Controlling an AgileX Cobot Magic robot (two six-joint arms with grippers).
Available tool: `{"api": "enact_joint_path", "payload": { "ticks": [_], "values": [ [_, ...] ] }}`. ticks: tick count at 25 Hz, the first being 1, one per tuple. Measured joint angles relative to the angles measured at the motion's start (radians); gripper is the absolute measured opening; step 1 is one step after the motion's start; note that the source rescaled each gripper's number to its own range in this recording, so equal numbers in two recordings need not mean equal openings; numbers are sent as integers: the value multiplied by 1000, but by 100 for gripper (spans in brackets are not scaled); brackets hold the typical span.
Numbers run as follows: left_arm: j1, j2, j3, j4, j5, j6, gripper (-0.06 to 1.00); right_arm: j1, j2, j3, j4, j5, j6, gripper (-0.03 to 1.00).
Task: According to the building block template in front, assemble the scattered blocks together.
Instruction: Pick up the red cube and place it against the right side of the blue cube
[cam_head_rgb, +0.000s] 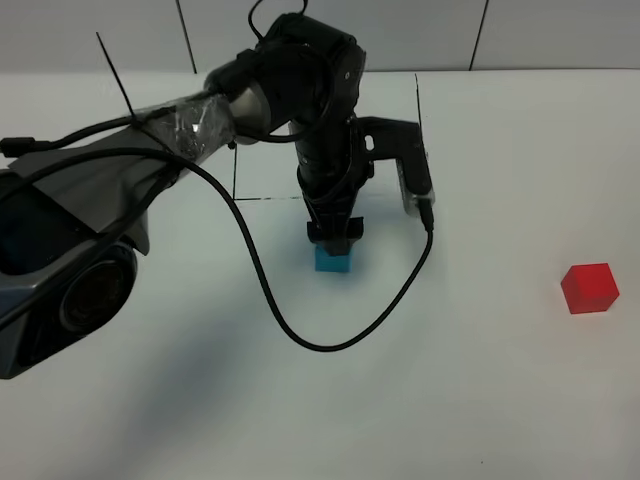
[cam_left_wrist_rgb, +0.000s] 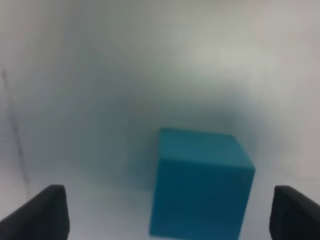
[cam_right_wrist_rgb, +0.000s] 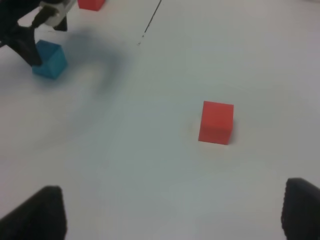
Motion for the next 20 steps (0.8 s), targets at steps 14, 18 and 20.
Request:
{"api": "enact_joint_path", "payload": {
  "ticks": [14, 18, 20],
  "values": [
    [320, -154, 34, -48, 33, -379, 100, 0, 0, 0, 0, 0, 0, 74],
    [404, -225, 97, -80, 33, -419, 100, 0, 0, 0, 0, 0, 0, 74],
    [443, -268, 148, -80, 33, -448, 100, 0, 0, 0, 0, 0, 0, 74]
  ]
}}
